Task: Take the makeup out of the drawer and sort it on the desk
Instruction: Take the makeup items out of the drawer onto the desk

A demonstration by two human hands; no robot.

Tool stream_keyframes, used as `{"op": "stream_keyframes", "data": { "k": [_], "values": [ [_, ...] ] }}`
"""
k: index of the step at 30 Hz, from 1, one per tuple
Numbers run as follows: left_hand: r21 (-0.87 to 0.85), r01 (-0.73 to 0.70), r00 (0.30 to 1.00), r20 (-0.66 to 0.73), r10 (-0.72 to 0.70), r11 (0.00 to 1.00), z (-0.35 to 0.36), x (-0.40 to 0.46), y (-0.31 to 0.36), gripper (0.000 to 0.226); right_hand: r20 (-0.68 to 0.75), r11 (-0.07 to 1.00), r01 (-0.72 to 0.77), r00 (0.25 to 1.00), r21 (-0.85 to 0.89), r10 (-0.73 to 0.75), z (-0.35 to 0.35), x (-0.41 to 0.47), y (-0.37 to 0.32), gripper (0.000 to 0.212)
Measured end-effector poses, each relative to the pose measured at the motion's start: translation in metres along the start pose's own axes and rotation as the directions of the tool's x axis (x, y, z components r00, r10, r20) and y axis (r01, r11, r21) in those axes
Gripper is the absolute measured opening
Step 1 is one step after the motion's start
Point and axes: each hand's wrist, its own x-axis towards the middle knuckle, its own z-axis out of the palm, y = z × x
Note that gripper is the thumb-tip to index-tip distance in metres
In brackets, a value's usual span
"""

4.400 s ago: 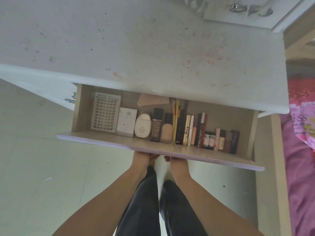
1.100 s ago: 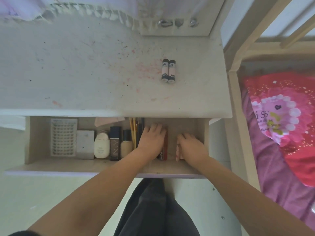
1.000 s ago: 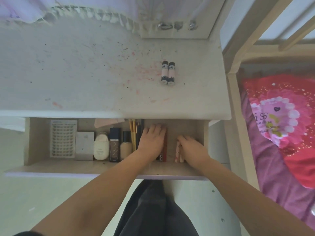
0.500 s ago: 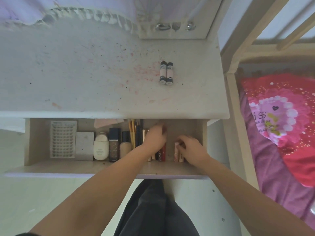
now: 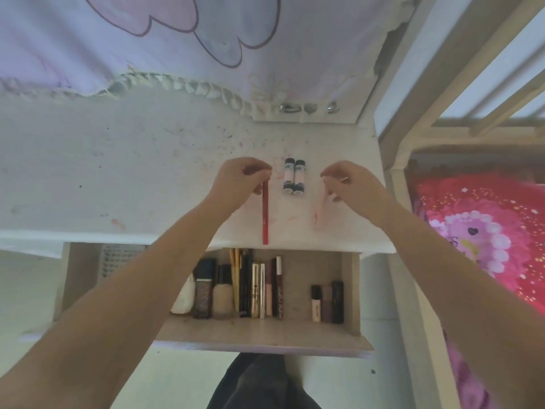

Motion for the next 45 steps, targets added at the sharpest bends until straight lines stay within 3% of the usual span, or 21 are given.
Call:
{"op": "stream_keyframes", "data": {
  "k": [5,12,17,20,22,24,26,28,30,33,36,38,41,43,45],
  "values": [
    [0.058,0.026,0.998,-0.055,-0.023,0.998,0.015,0.066,-0.001,0.013,-0.068,0.993,-0.052,0.997,-0.11,0.045,0.009,0.063,0.003,0.015],
    [0.122,0.016,0.994,-0.109,-0.003,0.992,0.033,0.096,-0.007,0.026,-0.113,0.962,-0.038,0.994,-0.271,0.007,0.013,0.076,0.003,0.022],
    [0.042,0.025,0.993,-0.116,-0.02,0.999,0.031,0.072,-0.006,0.032,-0.13,0.988,-0.053,0.991,-0.147,0.034,0.011,0.059,0.004,0.023],
    [0.066,-0.082,0.987,-0.135,0.091,0.994,0.031,0.016,-0.018,0.015,-0.15,0.994,-0.003,0.989,-0.105,-0.013,0.01,0.015,0.006,0.02],
    [0.069,-0.136,0.988,-0.058,0.14,0.988,0.034,-0.038,-0.039,0.009,-0.1,0.999,0.023,0.995,-0.028,-0.026,0.016,-0.03,0.014,0.015],
    [0.165,-0.133,0.986,0.122,0.114,0.977,0.044,-0.084,-0.065,0.011,0.009,1.0,-0.023,1.0,0.021,0.023,0.029,-0.074,0.029,0.021],
    [0.395,-0.21,0.959,0.26,0.111,0.894,0.059,-0.105,-0.094,0.02,0.158,0.993,-0.073,0.984,-0.089,0.086,0.052,-0.101,0.057,0.021],
    [0.506,-0.258,0.946,0.305,0.109,0.823,0.076,-0.105,-0.117,0.027,0.247,0.947,-0.055,0.959,-0.315,0.138,0.077,-0.111,0.086,0.02],
    [0.572,-0.244,0.955,0.283,0.091,0.783,0.09,-0.096,-0.131,0.035,0.258,0.875,-0.027,0.95,-0.484,0.173,0.098,-0.113,0.105,0.027],
    [0.757,-0.197,0.971,0.24,0.015,0.623,0.103,-0.078,-0.14,0.055,0.231,0.718,0.041,0.958,-0.695,0.169,0.116,-0.11,0.117,0.034],
    [0.846,-0.222,0.961,0.275,-0.039,0.485,0.109,-0.071,-0.141,0.058,0.237,0.624,0.083,0.957,-0.777,0.167,0.124,-0.111,0.12,0.038],
    [0.862,-0.234,0.963,0.269,-0.013,0.449,0.111,-0.071,-0.142,0.053,0.23,0.607,0.095,0.962,-0.789,0.149,0.126,-0.112,0.123,0.038],
    [0.824,-0.233,0.972,0.215,0.095,0.517,0.114,-0.077,-0.14,0.042,0.211,0.634,0.104,0.973,-0.766,0.096,0.123,-0.115,0.126,0.034],
    [0.725,-0.22,0.974,0.2,0.106,0.652,0.115,-0.087,-0.137,0.035,0.211,0.685,0.102,0.974,-0.722,0.077,0.12,-0.118,0.126,0.029],
    [0.558,-0.135,0.979,0.204,0.022,0.819,0.112,-0.1,-0.13,0.032,0.222,0.746,0.089,0.972,-0.66,0.081,0.116,-0.124,0.122,0.024]
  ]
}}
